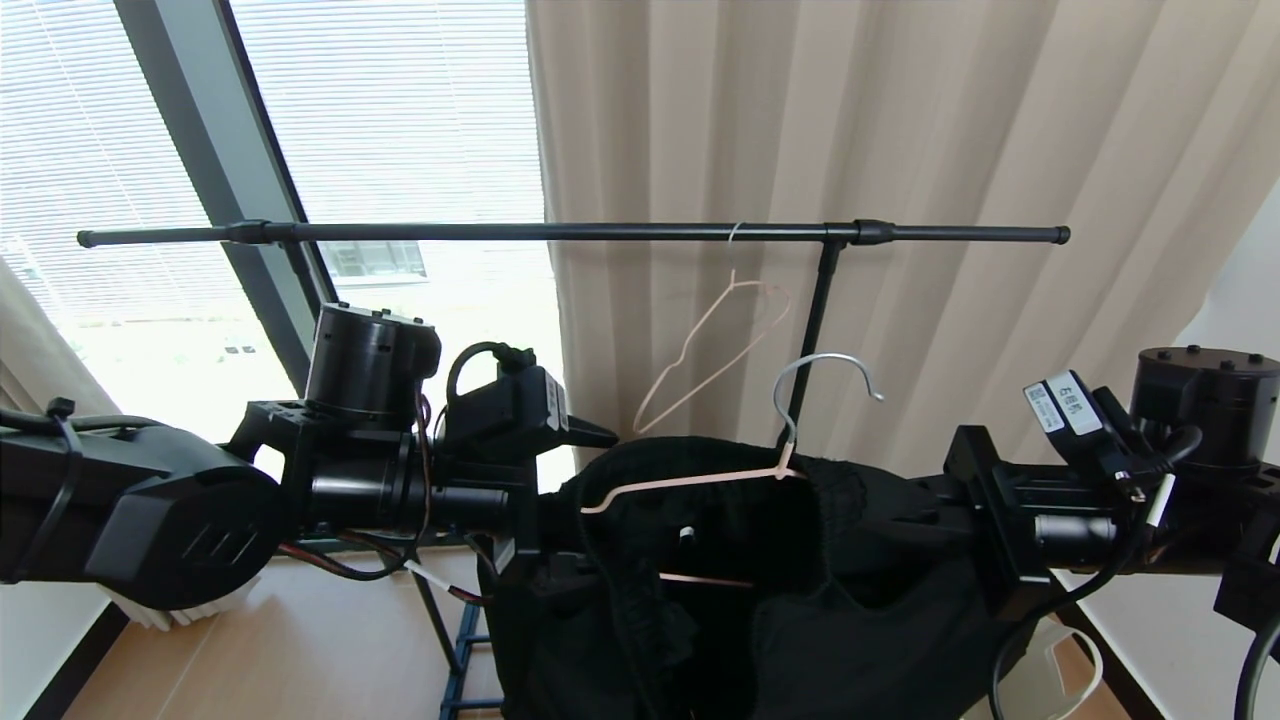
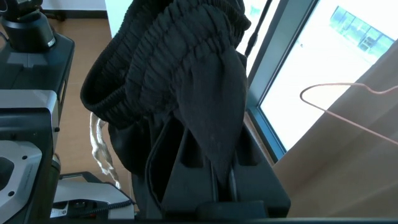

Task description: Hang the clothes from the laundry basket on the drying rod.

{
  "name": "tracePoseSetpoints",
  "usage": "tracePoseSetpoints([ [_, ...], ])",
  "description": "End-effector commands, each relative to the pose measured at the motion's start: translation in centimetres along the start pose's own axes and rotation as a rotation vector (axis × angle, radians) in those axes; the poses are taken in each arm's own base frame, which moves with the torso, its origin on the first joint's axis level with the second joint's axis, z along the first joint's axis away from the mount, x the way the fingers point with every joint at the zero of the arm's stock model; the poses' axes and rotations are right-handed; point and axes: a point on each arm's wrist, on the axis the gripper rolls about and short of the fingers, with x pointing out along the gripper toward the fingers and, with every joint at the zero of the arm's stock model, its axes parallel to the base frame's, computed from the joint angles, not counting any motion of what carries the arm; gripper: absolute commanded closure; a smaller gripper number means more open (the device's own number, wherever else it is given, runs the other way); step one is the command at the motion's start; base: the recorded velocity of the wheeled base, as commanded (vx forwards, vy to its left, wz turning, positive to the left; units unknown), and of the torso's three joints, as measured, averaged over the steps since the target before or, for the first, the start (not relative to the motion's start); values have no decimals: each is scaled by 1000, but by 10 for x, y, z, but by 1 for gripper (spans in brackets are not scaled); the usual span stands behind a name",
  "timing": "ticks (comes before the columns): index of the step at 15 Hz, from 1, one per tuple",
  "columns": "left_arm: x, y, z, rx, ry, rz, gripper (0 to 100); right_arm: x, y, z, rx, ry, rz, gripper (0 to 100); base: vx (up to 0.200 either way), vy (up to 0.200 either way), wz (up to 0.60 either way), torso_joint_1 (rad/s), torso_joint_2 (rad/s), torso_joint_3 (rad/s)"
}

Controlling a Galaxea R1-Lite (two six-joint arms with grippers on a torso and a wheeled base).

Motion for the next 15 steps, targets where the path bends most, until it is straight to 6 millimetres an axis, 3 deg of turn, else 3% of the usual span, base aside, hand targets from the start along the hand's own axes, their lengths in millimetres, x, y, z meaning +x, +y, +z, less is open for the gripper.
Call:
tracePoseSetpoints([
  [1, 6, -1, -1, 0, 1, -15, 0, 2, 1, 0, -1, -1, 7, 100, 0, 0, 0, 0, 0, 0],
  [7, 10, -3, -2, -3, 11, -22, 0, 2, 2, 1, -2, -2, 12, 100, 0, 0, 0, 0, 0, 0],
  [8, 11, -3, -2, -3, 13, -22, 100, 2, 2, 1, -2, -2, 12, 100, 0, 0, 0, 0, 0, 0],
  [15, 11, -5, 0, 3, 8, -24, 100, 4, 0, 0, -4, 4, 1, 100, 0, 0, 0, 0, 0, 0],
])
